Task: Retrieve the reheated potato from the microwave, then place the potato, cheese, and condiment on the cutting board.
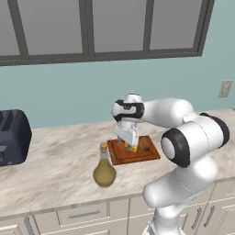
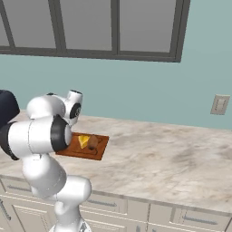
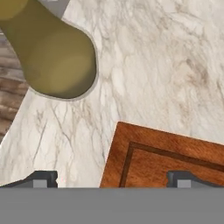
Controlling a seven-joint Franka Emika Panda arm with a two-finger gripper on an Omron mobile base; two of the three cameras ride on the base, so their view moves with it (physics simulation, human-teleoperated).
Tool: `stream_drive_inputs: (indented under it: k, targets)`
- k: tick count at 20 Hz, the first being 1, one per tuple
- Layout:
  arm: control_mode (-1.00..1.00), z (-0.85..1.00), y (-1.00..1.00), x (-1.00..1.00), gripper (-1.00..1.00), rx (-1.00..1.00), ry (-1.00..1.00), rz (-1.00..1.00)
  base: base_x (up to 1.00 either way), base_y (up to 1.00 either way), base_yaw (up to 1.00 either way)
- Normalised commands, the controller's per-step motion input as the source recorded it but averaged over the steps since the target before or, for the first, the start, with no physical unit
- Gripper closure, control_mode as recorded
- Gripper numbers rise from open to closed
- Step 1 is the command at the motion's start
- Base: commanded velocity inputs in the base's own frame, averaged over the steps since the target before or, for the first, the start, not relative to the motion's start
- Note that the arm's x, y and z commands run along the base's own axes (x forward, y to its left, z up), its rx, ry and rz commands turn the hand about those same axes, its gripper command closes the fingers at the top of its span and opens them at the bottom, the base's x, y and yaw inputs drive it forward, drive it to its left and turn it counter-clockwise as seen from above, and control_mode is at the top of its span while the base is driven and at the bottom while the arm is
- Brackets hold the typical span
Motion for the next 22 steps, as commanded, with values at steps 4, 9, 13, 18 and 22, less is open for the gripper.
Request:
stream_drive_inputs:
  k: [4, 9, 13, 18, 22]
  targets:
    - [-1.0, 0.16, 0.01, -0.41, -1.0, 0.12, 0.0, 0.0, 0.0, 0.0, 0.0]
    - [-1.0, 0.16, 0.0, -0.35, -1.0, 0.06, 0.0, -0.04, 0.0, 0.0, 0.0]
    - [-1.0, 0.1, 0.0, -0.4, -1.0, 0.0, -0.11, -0.08, 0.0, 0.0, 0.0]
    - [-1.0, 0.16, 0.01, -0.21, -1.0, 0.01, -0.06, -0.15, 0.0, 0.0, 0.0]
    - [-1.0, 0.22, -0.01, -0.16, -1.0, 0.09, 0.0, -0.15, 0.0, 0.0, 0.0]
